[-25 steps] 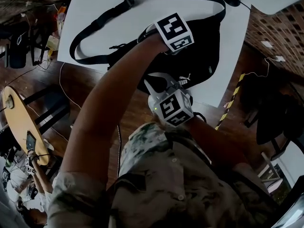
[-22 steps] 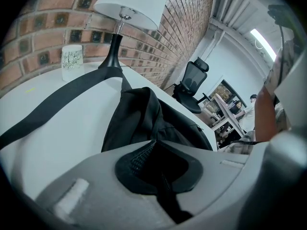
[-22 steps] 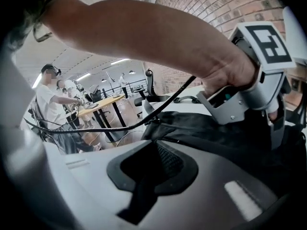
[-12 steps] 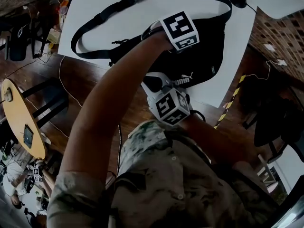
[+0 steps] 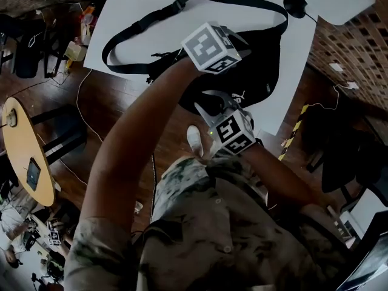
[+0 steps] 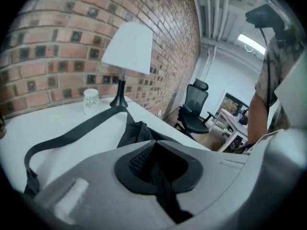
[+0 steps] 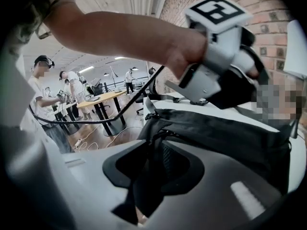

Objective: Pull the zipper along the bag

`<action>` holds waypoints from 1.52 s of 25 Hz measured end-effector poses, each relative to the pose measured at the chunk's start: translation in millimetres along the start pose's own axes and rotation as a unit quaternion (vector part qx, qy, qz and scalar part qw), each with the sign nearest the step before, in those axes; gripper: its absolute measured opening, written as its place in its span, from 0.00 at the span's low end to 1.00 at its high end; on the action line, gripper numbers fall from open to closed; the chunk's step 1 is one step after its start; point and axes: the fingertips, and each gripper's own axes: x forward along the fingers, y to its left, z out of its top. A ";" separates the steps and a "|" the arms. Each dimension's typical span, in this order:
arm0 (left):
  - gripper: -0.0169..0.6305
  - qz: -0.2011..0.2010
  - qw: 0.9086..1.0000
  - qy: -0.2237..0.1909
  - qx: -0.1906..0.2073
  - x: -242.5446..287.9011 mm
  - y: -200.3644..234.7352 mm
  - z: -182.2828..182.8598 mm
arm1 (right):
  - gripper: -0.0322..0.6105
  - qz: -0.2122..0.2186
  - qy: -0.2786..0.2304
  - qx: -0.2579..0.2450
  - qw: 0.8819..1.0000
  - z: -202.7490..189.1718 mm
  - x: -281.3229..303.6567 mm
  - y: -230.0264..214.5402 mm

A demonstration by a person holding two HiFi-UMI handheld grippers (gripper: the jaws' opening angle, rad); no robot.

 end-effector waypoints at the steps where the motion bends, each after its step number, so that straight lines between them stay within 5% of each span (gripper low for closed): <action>1: 0.03 0.009 1.000 -0.026 -0.002 -16.7 -5.8 6.7 | 0.21 -0.009 -0.003 0.000 1.000 -2.2 -8.1 -1.4; 8: 0.03 0.108 0.987 -0.111 -0.037 -129.7 -65.7 -29.5 | 0.21 -0.091 -0.025 0.018 0.995 -23.1 -86.6 13.2; 13: 0.03 0.129 0.975 -0.167 -0.067 -163.4 -140.0 -82.3 | 0.18 -0.149 -0.048 0.054 0.986 -47.6 -148.0 33.9; 19: 0.03 0.155 0.968 -0.187 -0.066 -169.5 -248.3 -105.2 | 0.17 -0.137 -0.057 0.036 0.988 -79.5 -211.5 76.1; 30: 0.03 0.258 0.918 -0.268 -0.135 -129.0 -485.9 -86.6 | 0.17 -0.079 -0.100 -0.030 0.991 -171.9 -379.6 151.7; 38: 0.03 0.288 0.913 -0.255 -0.138 -121.6 -607.1 -96.6 | 0.17 -0.049 -0.139 -0.056 0.988 -190.9 -462.1 216.9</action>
